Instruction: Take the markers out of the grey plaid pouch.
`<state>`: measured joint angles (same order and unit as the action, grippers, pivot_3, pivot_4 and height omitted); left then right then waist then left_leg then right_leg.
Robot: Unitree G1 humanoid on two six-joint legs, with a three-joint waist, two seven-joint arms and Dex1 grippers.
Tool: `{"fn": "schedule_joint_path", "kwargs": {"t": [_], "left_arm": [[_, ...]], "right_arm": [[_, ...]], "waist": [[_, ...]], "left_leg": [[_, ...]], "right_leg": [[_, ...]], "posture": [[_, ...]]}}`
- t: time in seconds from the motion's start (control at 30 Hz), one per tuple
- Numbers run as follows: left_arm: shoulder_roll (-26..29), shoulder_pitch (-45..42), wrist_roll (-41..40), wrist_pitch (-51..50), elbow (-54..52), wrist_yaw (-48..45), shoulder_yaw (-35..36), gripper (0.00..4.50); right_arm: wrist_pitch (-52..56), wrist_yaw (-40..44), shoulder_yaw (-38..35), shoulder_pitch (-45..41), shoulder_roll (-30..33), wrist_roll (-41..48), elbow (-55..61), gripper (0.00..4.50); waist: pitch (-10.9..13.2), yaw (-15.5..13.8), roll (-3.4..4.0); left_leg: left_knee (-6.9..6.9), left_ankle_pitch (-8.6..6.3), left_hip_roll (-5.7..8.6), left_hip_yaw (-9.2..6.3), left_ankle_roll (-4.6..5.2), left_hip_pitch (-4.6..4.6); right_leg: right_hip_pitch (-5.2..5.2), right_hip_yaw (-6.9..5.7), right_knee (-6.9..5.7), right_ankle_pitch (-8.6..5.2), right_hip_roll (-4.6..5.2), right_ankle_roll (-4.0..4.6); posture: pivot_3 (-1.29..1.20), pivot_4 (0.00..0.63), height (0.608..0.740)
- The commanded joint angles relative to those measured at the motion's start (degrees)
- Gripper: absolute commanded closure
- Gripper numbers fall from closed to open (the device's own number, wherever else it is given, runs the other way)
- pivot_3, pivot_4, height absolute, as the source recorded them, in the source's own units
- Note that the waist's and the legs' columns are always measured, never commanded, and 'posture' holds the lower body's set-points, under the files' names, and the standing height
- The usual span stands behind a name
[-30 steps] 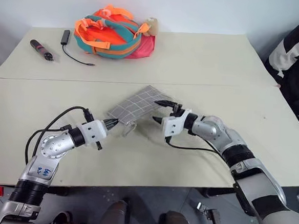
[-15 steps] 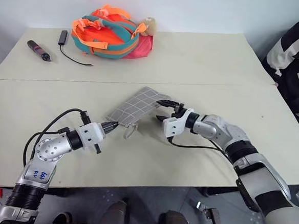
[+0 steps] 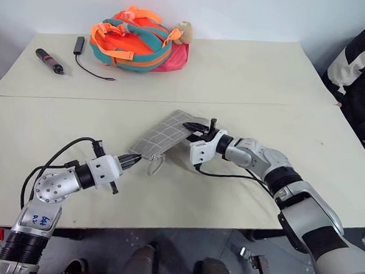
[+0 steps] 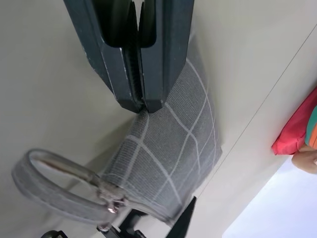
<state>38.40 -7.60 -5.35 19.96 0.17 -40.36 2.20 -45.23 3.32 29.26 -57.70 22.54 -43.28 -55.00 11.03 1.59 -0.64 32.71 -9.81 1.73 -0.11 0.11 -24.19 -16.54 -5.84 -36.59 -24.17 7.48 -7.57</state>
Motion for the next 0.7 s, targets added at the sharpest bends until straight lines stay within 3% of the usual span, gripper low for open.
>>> {"fn": "schedule_joint_path", "kwargs": {"t": [0.03, 0.07, 0.2, 0.7], "left_arm": [[-0.2, 0.7, -1.8, -0.2, -1.4, 0.1, 1.8, 3.83], [-0.4, 0.4, -0.6, 0.2, -1.3, 1.2, 1.8, 3.5], [-1.2, -1.2, 5.2, 2.4, -0.2, 6.6, 2.1, 2.27], [-4.9, -5.4, 11.8, 4.4, 3.2, 11.6, -1.9, 2.27]], "right_arm": [[-0.7, 0.5, -1.7, -0.4, 0.4, 3.1, 0.2, 4.27], [-0.8, 0.6, -1.6, -0.2, 0.4, 3.3, 0.3, 4.5], [-0.8, 1.7, -1.9, 0.3, 0.3, 4.7, 0.5, 4.5], [0.9, 9.5, -3.9, 1.5, -0.9, 11.4, 3.1, 4.5]], "waist": [[0.0, 0.0, 0.0], [0.0, 0.0, 0.0], [0.0, 0.0, 0.0], [0.0, -0.1, 0.0]], "left_leg": [[0.0, 0.0, 0.0, 0.0, 0.0, 0.0], [0.0, 0.0, -0.01, 0.0, 0.0, 0.0], [0.0, 0.0, -0.01, 0.0, 0.0, 0.0], [0.04, 0.0, 0.0, 0.0, 0.0, 0.0]], "right_leg": [[0.0, 0.0, 0.0, 0.0, 0.0, 0.0], [0.0, 0.0, 0.0, 0.0, 0.0, 0.0], [0.0, 0.0, -0.01, 0.0, -0.01, 0.0], [0.0, -0.02, -0.06, 0.0, 0.01, 0.0]], "posture": [[0.0, 0.15, 0.74], [0.0, 0.15, 0.74], [0.0, 0.15, 0.74], [0.0, 0.15, 0.74]]}}
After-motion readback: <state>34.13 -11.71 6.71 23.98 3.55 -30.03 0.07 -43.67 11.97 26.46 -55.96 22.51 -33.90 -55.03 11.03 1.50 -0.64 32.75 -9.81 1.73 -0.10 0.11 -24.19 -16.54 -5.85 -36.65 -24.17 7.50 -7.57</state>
